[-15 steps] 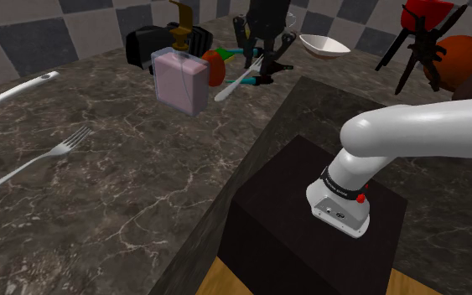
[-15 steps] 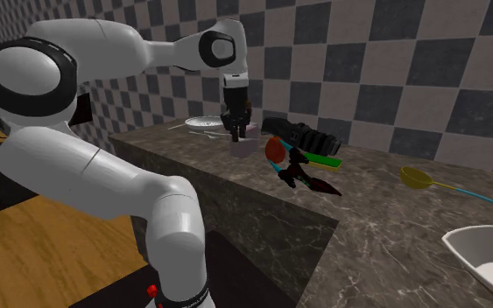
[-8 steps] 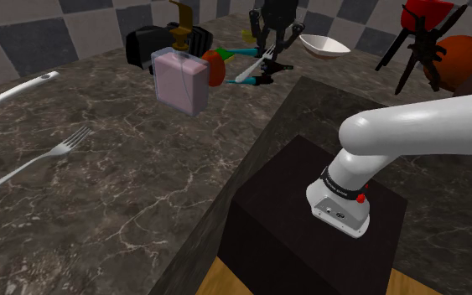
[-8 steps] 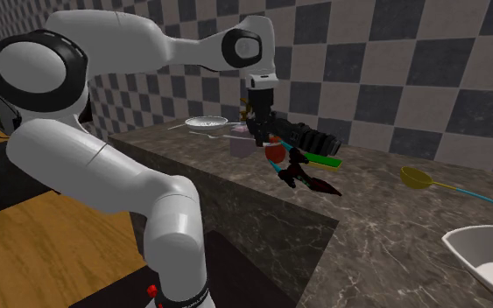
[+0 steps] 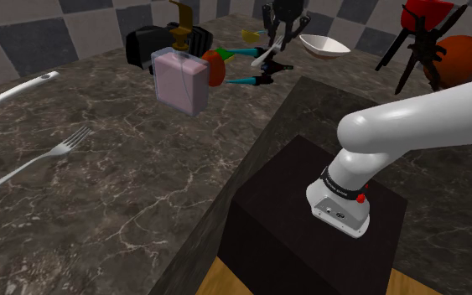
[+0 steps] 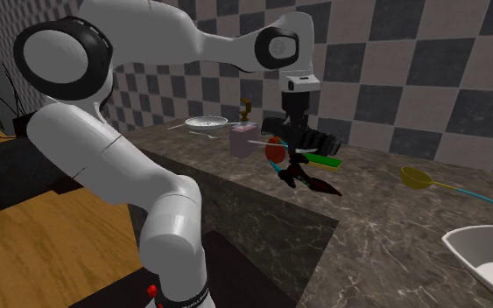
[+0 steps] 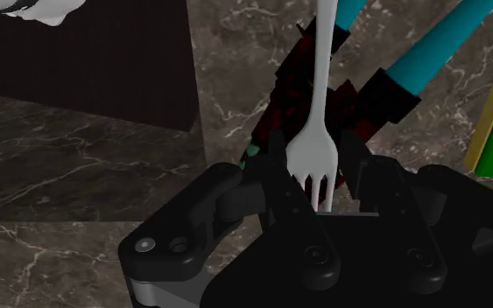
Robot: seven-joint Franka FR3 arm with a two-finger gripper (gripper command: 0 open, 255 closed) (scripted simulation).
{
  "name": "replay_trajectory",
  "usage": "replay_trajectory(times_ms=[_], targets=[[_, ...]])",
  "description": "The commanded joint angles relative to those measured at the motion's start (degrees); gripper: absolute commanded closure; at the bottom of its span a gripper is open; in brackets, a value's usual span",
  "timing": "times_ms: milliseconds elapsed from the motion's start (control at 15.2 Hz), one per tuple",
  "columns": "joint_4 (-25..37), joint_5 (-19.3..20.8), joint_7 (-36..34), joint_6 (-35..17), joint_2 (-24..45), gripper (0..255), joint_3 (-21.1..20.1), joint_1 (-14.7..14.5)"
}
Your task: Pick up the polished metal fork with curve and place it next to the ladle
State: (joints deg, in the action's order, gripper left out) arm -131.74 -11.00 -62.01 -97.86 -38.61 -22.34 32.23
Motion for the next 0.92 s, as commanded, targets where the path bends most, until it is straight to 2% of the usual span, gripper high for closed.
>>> replay_trajectory(times_ms=[0,462,858], targets=[[1.1,1.4,2.1,-0.8,2.1,255,1.5,1.3],[7.0,5.9,8.4,-3.9,11.6,255,5.7,5.7],[14.8,9.0,13.0,-5.3,21.1,255,8.7,8.8]])
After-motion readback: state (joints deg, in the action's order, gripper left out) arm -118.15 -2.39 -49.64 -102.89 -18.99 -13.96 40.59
